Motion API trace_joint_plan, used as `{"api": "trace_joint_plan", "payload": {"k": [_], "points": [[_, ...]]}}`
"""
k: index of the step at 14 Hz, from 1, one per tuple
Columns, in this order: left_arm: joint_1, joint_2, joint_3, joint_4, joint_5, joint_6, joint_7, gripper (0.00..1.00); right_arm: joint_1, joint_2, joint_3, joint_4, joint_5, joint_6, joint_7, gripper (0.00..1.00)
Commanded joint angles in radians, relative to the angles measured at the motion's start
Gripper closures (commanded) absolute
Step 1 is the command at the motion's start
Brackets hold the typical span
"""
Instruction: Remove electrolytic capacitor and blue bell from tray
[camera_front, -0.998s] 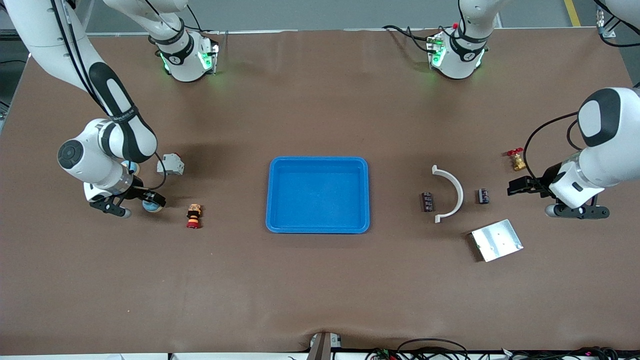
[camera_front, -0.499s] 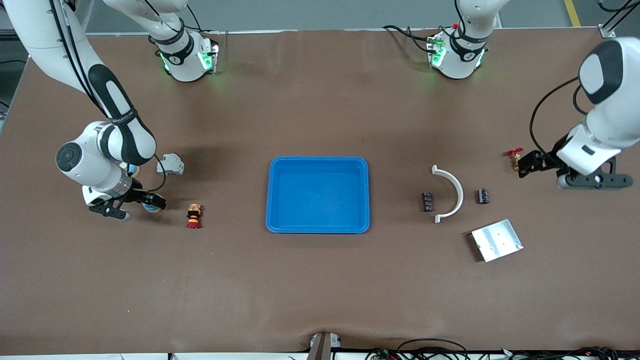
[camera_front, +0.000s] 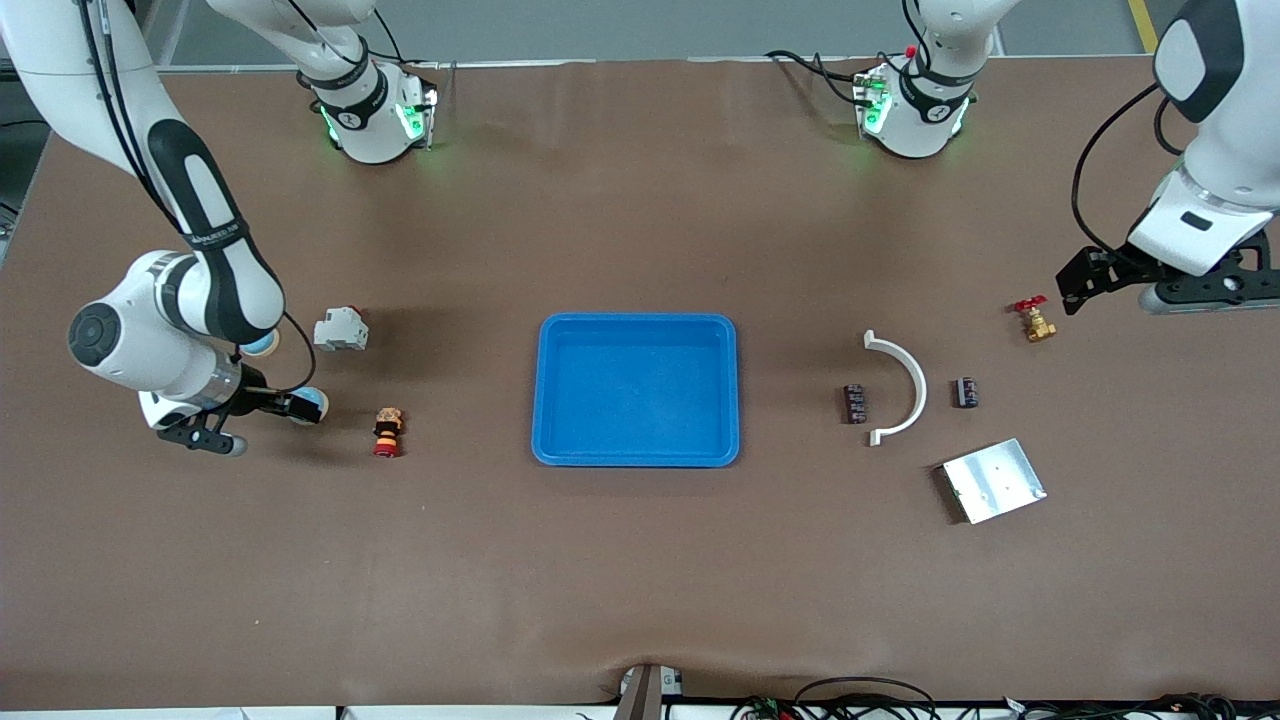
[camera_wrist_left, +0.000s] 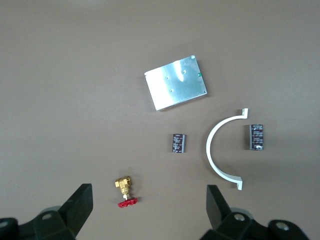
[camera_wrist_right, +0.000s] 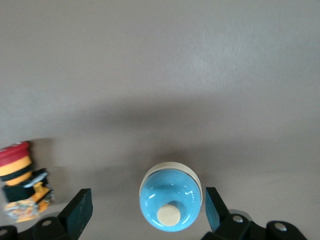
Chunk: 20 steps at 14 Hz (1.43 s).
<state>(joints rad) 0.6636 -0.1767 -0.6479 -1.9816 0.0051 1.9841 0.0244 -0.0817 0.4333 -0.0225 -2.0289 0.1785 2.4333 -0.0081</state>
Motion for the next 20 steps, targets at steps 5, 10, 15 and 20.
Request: {"api": "trace_joint_plan", "payload": {"k": [5, 10, 15, 20], "points": [[0.004, 0.247, -0.013, 0.332, -0.008, -0.148, -0.041, 0.00, -0.024, -0.051, 0.012, 0.168, -0.026, -0.258, -0.023, 0.00], [0.007, 0.249, -0.012, 0.334, -0.008, -0.154, -0.047, 0.00, -0.018, -0.065, 0.013, 0.364, -0.160, -0.429, -0.026, 0.00], [0.007, 0.252, -0.012, 0.340, -0.007, -0.168, -0.047, 0.00, 0.013, -0.064, 0.021, 0.524, -0.287, -0.510, -0.024, 0.00], [0.005, 0.252, -0.013, 0.337, -0.007, -0.168, -0.047, 0.00, 0.016, -0.070, 0.019, 0.601, -0.278, -0.565, -0.023, 0.00]]}}
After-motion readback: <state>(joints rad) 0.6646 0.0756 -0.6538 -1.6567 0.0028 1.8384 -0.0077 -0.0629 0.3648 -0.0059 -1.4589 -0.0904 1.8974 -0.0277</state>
